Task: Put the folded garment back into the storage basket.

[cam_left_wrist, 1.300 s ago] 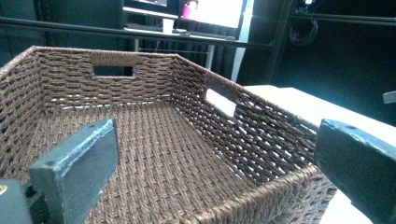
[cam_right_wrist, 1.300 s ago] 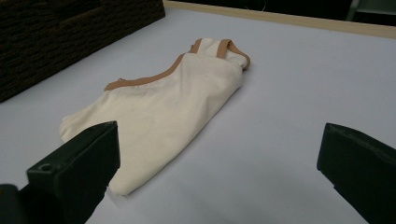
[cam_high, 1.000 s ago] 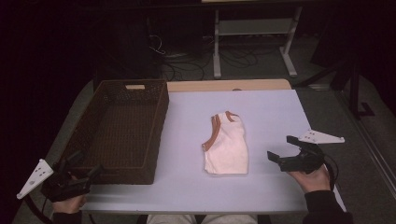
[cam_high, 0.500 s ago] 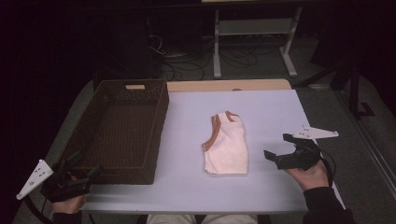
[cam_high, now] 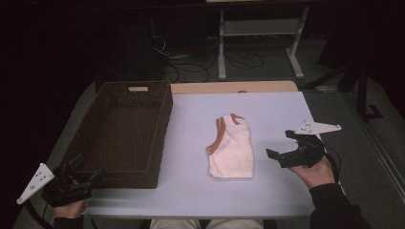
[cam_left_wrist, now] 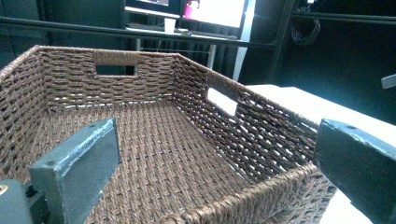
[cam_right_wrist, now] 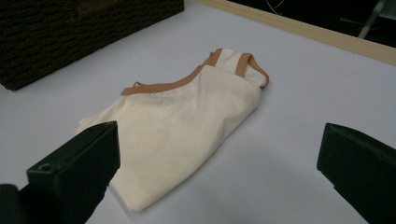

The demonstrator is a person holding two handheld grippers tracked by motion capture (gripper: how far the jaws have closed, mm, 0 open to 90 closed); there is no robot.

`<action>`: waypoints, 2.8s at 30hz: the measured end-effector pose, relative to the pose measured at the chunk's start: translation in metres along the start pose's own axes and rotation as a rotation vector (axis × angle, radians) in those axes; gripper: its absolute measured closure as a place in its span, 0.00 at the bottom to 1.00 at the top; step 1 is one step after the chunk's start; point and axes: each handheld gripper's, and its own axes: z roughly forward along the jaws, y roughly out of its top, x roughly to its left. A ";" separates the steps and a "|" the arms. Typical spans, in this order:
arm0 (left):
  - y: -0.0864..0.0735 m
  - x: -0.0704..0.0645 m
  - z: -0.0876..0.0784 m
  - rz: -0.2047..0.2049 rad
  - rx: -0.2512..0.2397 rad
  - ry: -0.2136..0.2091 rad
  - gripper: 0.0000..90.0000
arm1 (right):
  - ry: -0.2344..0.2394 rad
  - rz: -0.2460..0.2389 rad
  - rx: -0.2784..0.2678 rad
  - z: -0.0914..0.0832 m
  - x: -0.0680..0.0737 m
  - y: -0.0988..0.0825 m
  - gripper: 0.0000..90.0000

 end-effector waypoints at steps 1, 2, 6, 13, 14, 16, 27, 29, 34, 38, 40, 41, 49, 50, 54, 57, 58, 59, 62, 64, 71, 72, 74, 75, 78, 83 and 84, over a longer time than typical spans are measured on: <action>0.000 0.000 0.000 0.000 0.001 0.000 0.00 | 0.002 -0.003 0.002 0.000 0.000 0.001 0.00; 0.000 0.000 0.000 0.000 0.001 0.000 0.00 | 0.003 -0.006 0.004 0.000 0.000 0.003 0.00; 0.000 0.000 0.000 0.000 0.001 0.000 0.00 | 0.007 -0.016 0.011 0.001 0.001 0.008 0.00; 0.000 0.000 0.000 0.001 0.001 -0.001 0.00 | 0.010 -0.028 0.023 0.004 -0.001 0.016 0.00; 0.000 0.000 0.000 0.001 0.001 -0.001 0.00 | 0.011 -0.028 0.025 0.004 -0.001 0.017 0.00; 0.000 0.000 0.000 0.000 -0.001 -0.003 0.00 | 0.013 -0.031 0.031 0.005 -0.001 0.019 0.00; 0.000 0.000 0.000 0.001 -0.001 -0.004 0.00 | 0.020 -0.042 0.071 0.011 -0.005 0.034 0.00; 0.000 0.000 0.000 0.001 -0.001 -0.004 0.00 | 0.022 -0.046 0.077 0.013 -0.006 0.036 0.00; 0.000 0.000 0.000 0.001 -0.001 -0.004 0.00 | 0.022 -0.038 0.101 0.019 -0.011 0.041 0.00; 0.000 0.000 0.000 0.001 -0.002 -0.005 0.00 | 0.020 -0.020 0.113 0.023 -0.018 0.043 0.00; -0.001 0.000 0.000 0.001 -0.001 -0.005 0.00 | 0.020 -0.011 0.117 0.025 -0.021 0.043 0.00; -0.001 0.000 0.000 0.001 -0.001 -0.005 0.00 | 0.016 -0.006 0.122 0.027 -0.023 0.043 0.00; -0.001 0.000 0.000 0.002 -0.002 -0.005 0.00 | 0.004 0.022 0.147 0.035 -0.035 0.041 0.00; -0.001 0.000 0.000 0.001 -0.001 -0.005 0.00 | 0.002 0.026 0.149 0.036 -0.036 0.041 0.00; -0.001 0.000 0.000 0.002 -0.002 -0.005 0.00 | 0.004 0.031 0.160 0.041 -0.038 0.040 0.00; -0.001 0.000 0.000 0.002 -0.002 -0.005 0.00 | 0.006 0.034 0.169 0.046 -0.039 0.040 0.00; -0.001 0.000 0.000 0.002 -0.002 -0.005 0.00 | 0.007 0.033 0.174 0.048 -0.038 0.040 0.00; -0.001 0.000 0.000 0.001 -0.001 -0.005 0.00 | 0.009 0.030 0.178 0.050 -0.038 0.040 0.00; -0.001 0.000 0.000 0.002 -0.002 -0.006 0.00 | 0.016 0.022 0.192 0.057 -0.036 0.039 0.00; -0.001 0.000 0.000 0.002 -0.001 -0.006 0.00 | 0.018 0.019 0.201 0.061 -0.035 0.039 0.00; -0.001 0.001 0.000 0.001 -0.001 -0.007 0.00 | 0.029 0.032 0.227 0.073 -0.034 0.035 0.00; -0.001 0.001 0.001 0.001 -0.001 -0.007 0.00 | 0.030 0.034 0.230 0.074 -0.034 0.034 0.00; -0.001 0.001 0.001 0.001 -0.001 -0.007 0.00 | 0.032 0.038 0.236 0.077 -0.034 0.032 0.00; -0.001 0.001 0.001 0.002 -0.001 -0.007 0.00 | 0.034 0.043 0.238 0.078 -0.034 0.031 0.00; -0.001 0.000 0.001 0.002 -0.001 -0.007 0.00 | 0.038 0.052 0.243 0.080 -0.035 0.028 0.00; -0.001 0.000 0.001 0.001 -0.001 -0.007 0.00 | 0.045 0.062 0.263 0.087 -0.035 0.021 0.00; -0.001 0.000 0.001 0.002 -0.001 -0.007 0.00 | 0.046 0.064 0.267 0.088 -0.034 0.019 0.00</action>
